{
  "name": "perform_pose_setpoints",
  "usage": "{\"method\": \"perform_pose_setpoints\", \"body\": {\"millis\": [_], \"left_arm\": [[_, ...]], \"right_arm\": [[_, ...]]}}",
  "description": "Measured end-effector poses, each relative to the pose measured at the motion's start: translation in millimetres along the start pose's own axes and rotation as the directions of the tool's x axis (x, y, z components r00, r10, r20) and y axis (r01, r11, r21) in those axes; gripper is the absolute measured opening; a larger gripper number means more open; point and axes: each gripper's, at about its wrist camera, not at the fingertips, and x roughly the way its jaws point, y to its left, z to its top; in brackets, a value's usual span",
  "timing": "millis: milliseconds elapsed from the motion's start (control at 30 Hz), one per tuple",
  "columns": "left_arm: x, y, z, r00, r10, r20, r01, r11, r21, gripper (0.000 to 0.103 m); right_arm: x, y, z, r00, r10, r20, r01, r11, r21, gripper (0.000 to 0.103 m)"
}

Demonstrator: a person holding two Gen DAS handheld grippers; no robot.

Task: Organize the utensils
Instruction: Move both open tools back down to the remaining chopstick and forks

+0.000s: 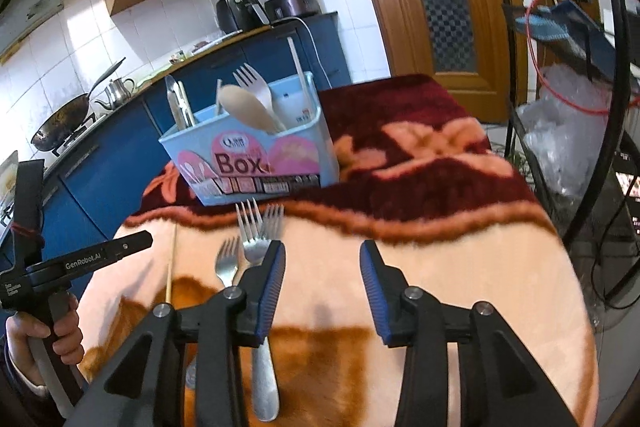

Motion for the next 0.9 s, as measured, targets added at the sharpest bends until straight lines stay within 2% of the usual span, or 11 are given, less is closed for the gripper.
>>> {"method": "perform_pose_setpoints", "body": {"millis": [267,400,567,667,733,767,900], "left_arm": [[19.3,-9.7,-1.2,0.996,-0.016,-0.086,0.018,0.999,0.031,0.037],[31.7,-6.9,3.9,0.986,-0.062,-0.156,0.064,0.998,0.007,0.037],[39.5,-3.3,13.5,0.976,-0.094,-0.195,0.093,0.996,-0.018,0.037],[43.3,-2.4,17.1,0.972,-0.091,-0.215,0.089,0.996,-0.019,0.03],[44.5,-1.4,19.0,0.972,-0.083,-0.219,0.082,0.997,-0.015,0.017],[45.5,-0.1,19.6,0.972,-0.089,-0.218,0.086,0.996,-0.024,0.014],[44.7,8.0,19.8,0.969,-0.133,-0.208,0.121,0.99,-0.069,0.008]], "right_arm": [[5.4,-9.8,-6.7,1.0,0.004,-0.025,-0.004,1.0,0.021,0.046],[6.5,-12.0,-8.5,0.999,0.01,-0.03,-0.01,1.0,0.024,0.047],[7.4,-12.8,-9.6,0.999,0.015,-0.033,-0.014,1.0,0.026,0.048],[9.4,-12.1,-9.8,0.999,0.02,-0.038,-0.019,1.0,0.024,0.048],[10.4,-11.2,-10.3,0.999,0.023,-0.04,-0.022,1.0,0.022,0.048],[10.8,-11.1,-10.4,0.999,0.024,-0.042,-0.024,0.999,0.022,0.048],[12.8,-8.9,-10.0,0.998,0.029,-0.051,-0.028,0.999,0.015,0.048]]}}
